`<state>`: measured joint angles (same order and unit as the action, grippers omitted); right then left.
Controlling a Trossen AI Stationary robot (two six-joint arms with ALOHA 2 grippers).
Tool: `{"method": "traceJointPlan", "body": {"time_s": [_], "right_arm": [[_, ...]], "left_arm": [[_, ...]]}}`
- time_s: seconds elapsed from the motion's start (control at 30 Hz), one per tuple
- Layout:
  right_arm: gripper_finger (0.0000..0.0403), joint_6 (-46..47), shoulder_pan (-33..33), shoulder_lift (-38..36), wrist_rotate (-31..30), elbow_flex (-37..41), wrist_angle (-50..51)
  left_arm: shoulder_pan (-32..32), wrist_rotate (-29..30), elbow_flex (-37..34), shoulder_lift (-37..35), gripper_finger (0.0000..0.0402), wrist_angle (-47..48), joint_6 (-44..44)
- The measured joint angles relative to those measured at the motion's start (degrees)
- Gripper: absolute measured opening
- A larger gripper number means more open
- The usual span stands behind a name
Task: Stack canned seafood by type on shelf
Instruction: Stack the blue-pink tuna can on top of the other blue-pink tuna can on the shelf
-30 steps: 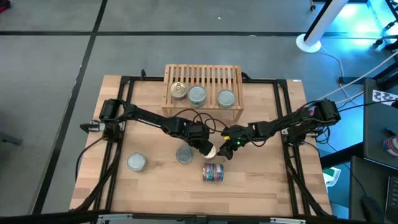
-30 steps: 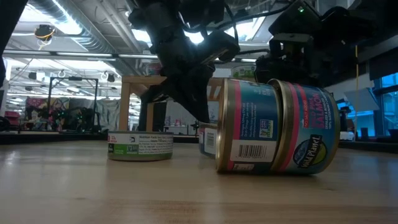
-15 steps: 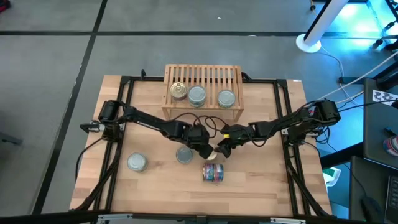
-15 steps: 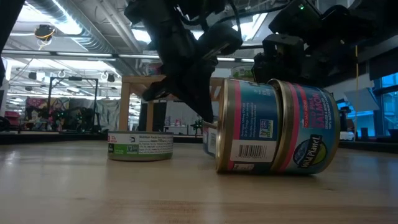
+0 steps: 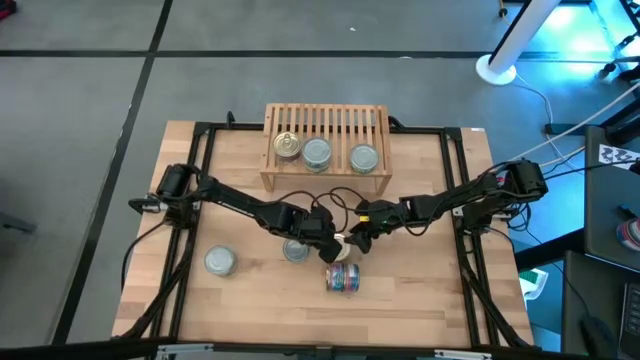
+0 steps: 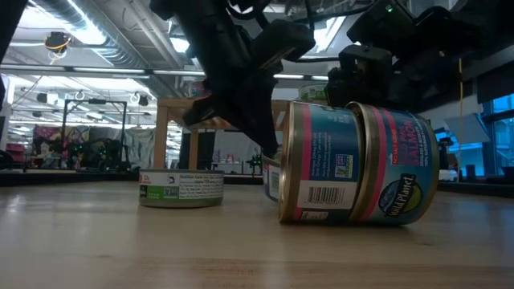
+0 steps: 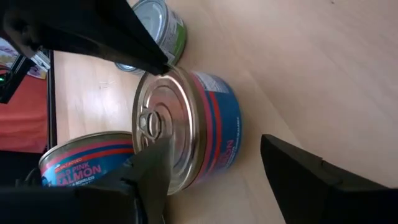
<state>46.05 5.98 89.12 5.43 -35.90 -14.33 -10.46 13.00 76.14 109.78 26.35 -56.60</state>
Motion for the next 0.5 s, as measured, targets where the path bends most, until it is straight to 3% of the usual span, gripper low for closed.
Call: {"method": "traceJointPlan", "body": {"time_s": [0.5], "right_arm": [[0.0244, -4.3, 0.0, 2.1, 0.2, -0.1, -2.5]], "left_arm": [[-1.5, 3.0, 0.0, 0.0, 0.0000, -0.1, 1.9]]}}
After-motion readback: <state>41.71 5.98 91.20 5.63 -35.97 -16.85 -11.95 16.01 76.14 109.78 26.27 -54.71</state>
